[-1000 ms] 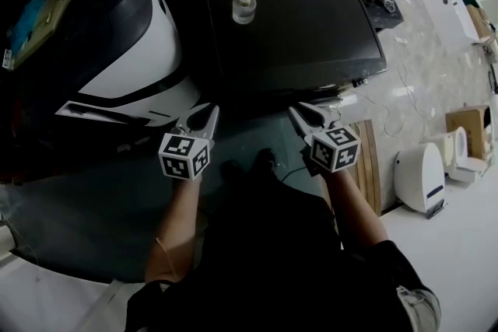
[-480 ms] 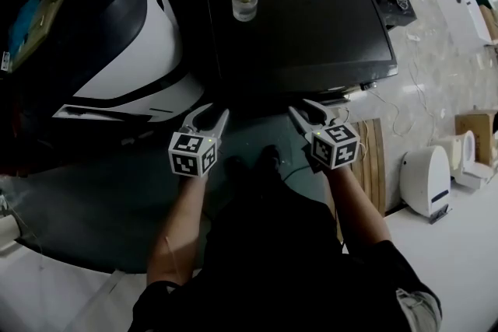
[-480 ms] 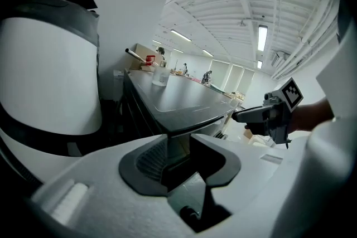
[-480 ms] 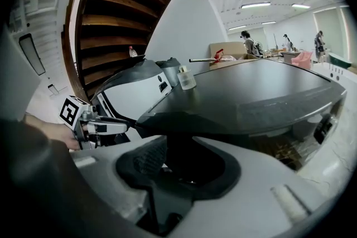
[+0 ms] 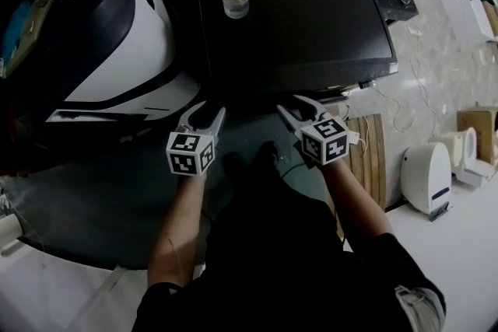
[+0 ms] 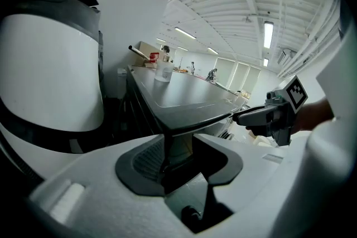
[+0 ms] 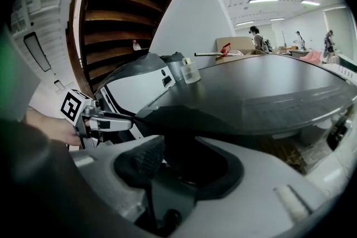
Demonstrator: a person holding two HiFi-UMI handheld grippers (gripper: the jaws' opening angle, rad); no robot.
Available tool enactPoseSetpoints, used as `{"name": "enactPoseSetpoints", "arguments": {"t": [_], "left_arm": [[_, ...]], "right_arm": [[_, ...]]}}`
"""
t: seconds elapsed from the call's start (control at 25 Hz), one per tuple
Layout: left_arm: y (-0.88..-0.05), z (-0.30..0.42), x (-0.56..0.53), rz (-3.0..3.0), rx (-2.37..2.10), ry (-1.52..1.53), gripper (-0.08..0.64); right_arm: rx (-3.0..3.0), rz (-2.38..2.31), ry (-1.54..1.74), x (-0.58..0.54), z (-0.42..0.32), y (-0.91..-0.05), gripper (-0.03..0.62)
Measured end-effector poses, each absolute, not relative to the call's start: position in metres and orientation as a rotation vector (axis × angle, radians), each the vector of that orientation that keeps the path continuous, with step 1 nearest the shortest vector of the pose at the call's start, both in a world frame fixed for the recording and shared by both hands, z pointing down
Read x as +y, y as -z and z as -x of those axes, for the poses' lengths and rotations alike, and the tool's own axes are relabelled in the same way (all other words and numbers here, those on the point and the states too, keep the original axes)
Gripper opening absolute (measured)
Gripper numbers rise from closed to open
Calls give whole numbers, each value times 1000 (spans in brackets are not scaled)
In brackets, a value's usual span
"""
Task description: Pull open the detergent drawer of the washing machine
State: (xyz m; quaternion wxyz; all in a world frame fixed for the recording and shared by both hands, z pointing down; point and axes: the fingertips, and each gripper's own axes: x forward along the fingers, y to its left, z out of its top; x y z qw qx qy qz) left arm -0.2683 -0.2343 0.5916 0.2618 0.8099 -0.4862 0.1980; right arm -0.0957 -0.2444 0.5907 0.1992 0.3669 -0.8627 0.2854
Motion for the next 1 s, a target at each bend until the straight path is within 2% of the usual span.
{"name": "enactPoseSetpoints", "arguments": {"t": [0.32, 0.52, 0.76, 1.0], "left_arm": [[-594, 264, -234, -2178, -1339, -560, 164], [-595, 267, -236, -2174, -1357, -575, 138], [-593, 262, -232, -2178, -1344, -578, 141], [-609, 266, -227, -2129, -1331, -617, 166]], "right_arm": [[-2405, -1008, -791, -244, 95, -595, 169], [-2411, -1014, -796, -244, 97, -594, 169], [-2481, -892, -726, -228, 128, -581, 167], [-2364, -1094, -788, -243, 84, -597, 169]]}}
